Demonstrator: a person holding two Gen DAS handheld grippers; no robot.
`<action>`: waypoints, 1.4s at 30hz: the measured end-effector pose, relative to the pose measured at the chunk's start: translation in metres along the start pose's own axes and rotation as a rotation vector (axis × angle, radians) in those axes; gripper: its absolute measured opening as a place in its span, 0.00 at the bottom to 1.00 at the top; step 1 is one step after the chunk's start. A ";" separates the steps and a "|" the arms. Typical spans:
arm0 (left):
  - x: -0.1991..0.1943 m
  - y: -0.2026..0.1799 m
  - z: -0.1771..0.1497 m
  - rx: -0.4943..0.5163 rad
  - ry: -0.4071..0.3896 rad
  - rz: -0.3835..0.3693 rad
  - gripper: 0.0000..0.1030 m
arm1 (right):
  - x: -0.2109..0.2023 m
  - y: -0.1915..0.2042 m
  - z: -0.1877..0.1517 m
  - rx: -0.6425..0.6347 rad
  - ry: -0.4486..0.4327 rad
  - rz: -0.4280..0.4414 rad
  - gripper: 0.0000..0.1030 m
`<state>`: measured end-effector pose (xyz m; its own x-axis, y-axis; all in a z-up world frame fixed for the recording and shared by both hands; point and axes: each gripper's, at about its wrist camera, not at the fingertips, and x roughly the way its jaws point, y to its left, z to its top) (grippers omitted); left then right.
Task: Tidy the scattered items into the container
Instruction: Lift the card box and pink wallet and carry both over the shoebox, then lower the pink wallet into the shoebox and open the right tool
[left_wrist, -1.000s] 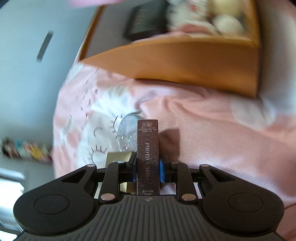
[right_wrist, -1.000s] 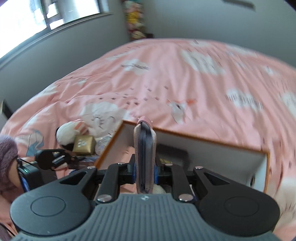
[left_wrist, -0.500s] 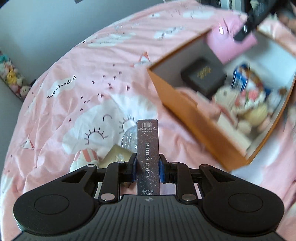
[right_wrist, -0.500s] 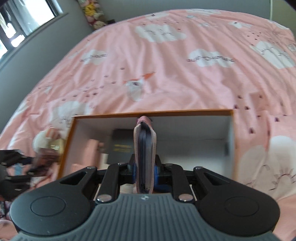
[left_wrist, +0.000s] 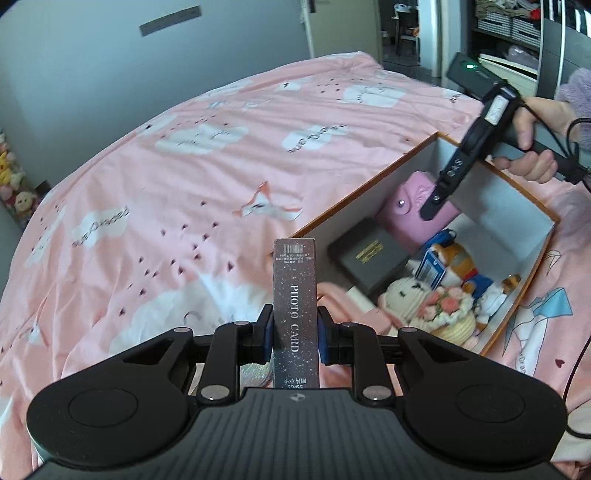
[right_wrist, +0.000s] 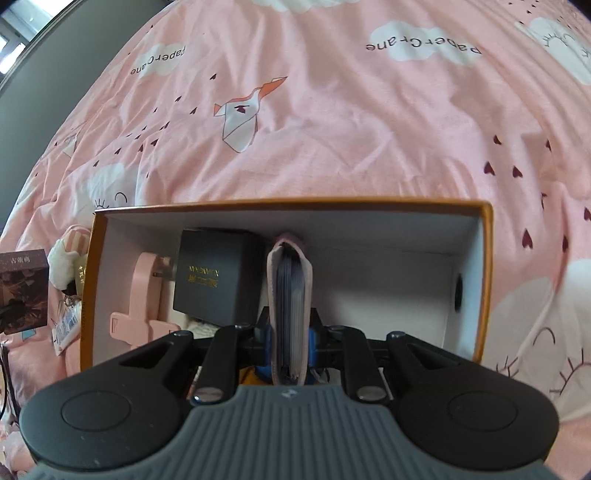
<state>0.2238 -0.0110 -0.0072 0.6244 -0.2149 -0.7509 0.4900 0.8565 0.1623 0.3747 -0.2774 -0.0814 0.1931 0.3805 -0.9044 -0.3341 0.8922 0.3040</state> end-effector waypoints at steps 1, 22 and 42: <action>0.003 -0.003 0.003 0.007 -0.002 -0.001 0.25 | 0.000 0.001 0.001 -0.014 0.004 -0.009 0.21; 0.013 -0.022 0.031 0.042 -0.021 -0.066 0.26 | 0.021 0.026 0.012 -0.103 0.074 -0.352 0.54; 0.021 -0.022 0.034 0.045 -0.033 -0.095 0.26 | 0.022 0.030 0.009 -0.071 0.079 -0.389 0.50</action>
<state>0.2467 -0.0505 -0.0052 0.5928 -0.3104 -0.7431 0.5744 0.8098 0.1199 0.3777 -0.2400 -0.0896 0.2475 -0.0049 -0.9689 -0.3138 0.9457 -0.0849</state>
